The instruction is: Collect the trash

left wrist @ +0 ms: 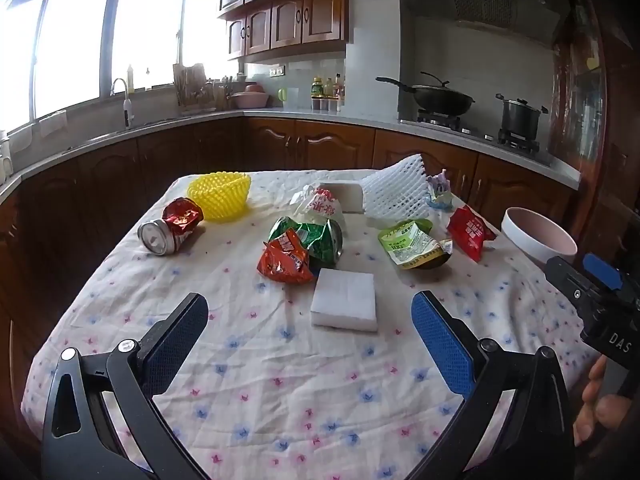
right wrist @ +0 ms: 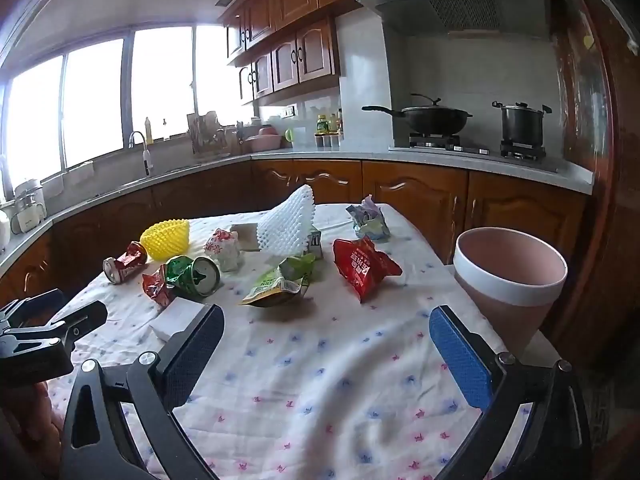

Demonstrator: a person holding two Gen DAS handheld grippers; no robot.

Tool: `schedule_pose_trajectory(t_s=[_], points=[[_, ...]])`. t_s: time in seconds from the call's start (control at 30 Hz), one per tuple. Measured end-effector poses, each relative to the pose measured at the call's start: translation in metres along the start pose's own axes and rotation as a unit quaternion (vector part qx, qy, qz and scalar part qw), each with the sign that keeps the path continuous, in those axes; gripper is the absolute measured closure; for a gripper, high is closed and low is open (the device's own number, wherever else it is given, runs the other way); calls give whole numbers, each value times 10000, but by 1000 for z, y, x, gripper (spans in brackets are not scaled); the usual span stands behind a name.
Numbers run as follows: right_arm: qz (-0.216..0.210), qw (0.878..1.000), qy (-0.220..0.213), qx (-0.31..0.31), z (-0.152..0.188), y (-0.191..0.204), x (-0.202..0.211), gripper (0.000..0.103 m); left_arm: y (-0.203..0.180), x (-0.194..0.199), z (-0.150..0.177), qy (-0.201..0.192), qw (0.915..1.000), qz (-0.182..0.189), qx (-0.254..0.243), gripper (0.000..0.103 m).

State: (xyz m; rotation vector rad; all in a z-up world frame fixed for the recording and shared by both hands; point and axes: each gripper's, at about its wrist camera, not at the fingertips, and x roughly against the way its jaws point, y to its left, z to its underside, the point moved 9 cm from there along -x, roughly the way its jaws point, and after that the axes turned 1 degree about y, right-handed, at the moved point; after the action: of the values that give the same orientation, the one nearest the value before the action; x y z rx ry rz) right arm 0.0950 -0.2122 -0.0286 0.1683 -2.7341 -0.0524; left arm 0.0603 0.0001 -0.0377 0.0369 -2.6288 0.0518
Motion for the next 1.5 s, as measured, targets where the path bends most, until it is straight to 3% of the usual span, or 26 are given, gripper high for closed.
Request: schedule_pose_trajectory(t_s=[1.5], points=[[-188,9998,-82,-77,-7,14,10,0,-8,2,-5,-40,10000,62,27,0]])
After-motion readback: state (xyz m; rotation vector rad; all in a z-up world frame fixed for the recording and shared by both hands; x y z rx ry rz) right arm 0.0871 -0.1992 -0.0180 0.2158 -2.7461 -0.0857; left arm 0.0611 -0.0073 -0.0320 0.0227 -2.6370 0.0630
